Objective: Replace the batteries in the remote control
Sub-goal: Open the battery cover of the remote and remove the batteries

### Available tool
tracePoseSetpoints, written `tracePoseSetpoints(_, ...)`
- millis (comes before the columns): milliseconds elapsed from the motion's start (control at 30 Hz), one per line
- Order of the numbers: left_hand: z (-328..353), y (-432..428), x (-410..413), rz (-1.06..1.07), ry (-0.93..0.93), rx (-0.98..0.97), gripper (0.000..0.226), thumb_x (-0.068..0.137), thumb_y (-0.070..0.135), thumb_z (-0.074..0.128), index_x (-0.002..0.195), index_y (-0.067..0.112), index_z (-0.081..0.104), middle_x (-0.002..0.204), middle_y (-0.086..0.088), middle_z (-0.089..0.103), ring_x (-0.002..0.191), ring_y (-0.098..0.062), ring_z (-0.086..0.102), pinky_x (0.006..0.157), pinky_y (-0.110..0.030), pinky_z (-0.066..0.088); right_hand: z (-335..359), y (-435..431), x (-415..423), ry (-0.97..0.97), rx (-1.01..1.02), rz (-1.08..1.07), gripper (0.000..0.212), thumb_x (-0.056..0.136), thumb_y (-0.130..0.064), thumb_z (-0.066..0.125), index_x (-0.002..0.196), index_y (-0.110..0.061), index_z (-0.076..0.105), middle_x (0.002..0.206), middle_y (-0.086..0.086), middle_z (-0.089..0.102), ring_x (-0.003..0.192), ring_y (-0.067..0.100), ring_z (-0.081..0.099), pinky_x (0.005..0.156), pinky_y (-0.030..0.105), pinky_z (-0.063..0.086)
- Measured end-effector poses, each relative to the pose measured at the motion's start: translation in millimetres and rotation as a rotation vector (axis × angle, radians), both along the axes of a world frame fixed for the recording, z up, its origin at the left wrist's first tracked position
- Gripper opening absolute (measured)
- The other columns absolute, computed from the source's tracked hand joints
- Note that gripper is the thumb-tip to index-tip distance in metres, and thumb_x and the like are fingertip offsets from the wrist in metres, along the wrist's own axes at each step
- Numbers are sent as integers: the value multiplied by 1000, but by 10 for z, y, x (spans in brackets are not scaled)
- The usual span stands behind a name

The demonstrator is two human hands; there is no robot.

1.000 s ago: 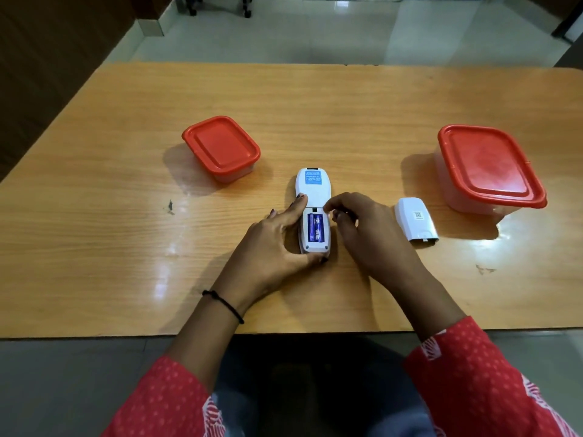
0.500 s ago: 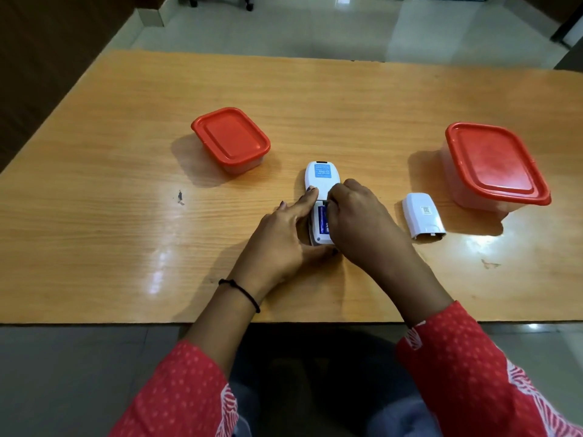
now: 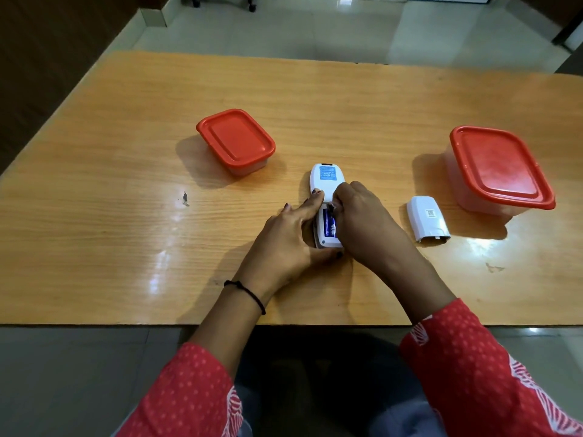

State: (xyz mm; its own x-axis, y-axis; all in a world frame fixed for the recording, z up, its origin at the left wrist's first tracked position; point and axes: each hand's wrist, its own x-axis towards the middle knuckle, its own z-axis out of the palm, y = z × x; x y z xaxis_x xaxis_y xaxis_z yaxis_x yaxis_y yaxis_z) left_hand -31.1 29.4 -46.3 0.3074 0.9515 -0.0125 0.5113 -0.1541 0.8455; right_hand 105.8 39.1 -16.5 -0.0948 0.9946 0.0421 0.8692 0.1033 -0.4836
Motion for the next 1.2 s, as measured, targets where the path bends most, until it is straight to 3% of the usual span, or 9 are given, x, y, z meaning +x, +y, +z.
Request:
tracePoseSetpoints(333, 29, -4, 8, -13, 30, 37, 94, 66, 33, 82, 145, 22, 33, 150, 3, 38, 140, -11, 31, 119, -24, 7, 54, 22, 51, 71, -81, 9, 12, 95, -5, 38, 87, -7, 46, 90, 8, 42, 74, 22, 42, 54, 30, 20)
tracePoseSetpoints(533, 45, -4, -1, -30, 52, 52, 88, 68, 37, 79, 144, 26, 36, 149, 1, 41, 140, -15, 34, 120, -30, 9, 176, 0, 63, 165, -163, 70, 22, 99, -14, 37, 78, -18, 45, 83, -1, 46, 67, 10, 45, 54, 11, 35)
tracePoseSetpoints(600, 47, 2, -3, -41, 55, 75, 82, 70, 37, 78, 141, 26, 41, 146, 1, 46, 136, -14, 41, 119, -30, 10, 213, -52, 34, 185, -156, 102, 23, 98, -15, 38, 78, -20, 47, 84, -3, 47, 70, 8, 46, 55, 10, 36)
tracePoseSetpoints(700, 27, -5, -11, -26, 52, 28, 90, 67, 38, 80, 145, 27, 34, 149, 3, 39, 142, -18, 28, 120, -31, 10, 180, -135, 72, 187, -112, 45, 14, 96, -17, 46, 89, -9, 55, 94, 1, 52, 74, 13, 50, 58, 12, 37)
tracePoseSetpoints(800, 34, -15, -14, -28, 47, 20, 91, 68, 36, 80, 146, 27, 32, 150, 5, 37, 143, -16, 23, 119, -26, 8, 120, -205, 112, 204, -62, 32, 7, 90, -18, 57, 85, -14, 59, 87, -3, 57, 75, 9, 53, 61, 13, 38)
tracePoseSetpoints(867, 30, -8, -18, -22, 45, 21, 92, 68, 37, 79, 146, 27, 32, 150, 4, 38, 143, -19, 27, 120, -30, 10, 94, -228, 133, 245, 3, -14, 4, 89, -16, 59, 92, -18, 60, 89, -4, 58, 75, 6, 54, 61, 6, 38)
tracePoseSetpoints(1000, 52, -26, -8, -4, 56, 28, 90, 69, 35, 79, 145, 29, 32, 150, 6, 37, 143, -16, 26, 120, -30, 11, 40, -198, 170, 212, -14, -13, 39, 92, -18, 56, 130, -19, 52, 110, -1, 50, 80, 7, 50, 65, -4, 33)
tracePoseSetpoints(1100, 64, -34, -2, -1, 48, 39, 89, 69, 33, 79, 145, 29, 32, 150, 6, 37, 142, -12, 27, 118, -23, 8, 54, -195, 181, 192, 3, 33, 27, 90, -19, 58, 117, -23, 62, 106, -2, 47, 81, 6, 47, 65, -2, 32)
tracePoseSetpoints(1200, 48, -27, -21, 6, 48, 18, 91, 69, 36, 79, 145, 32, 31, 151, 10, 34, 144, -17, 22, 119, -30, 11, 104, -237, 167, 226, 18, 35, 13, 87, -15, 61, 99, -21, 61, 94, -6, 56, 75, -2, 51, 64, 2, 36)
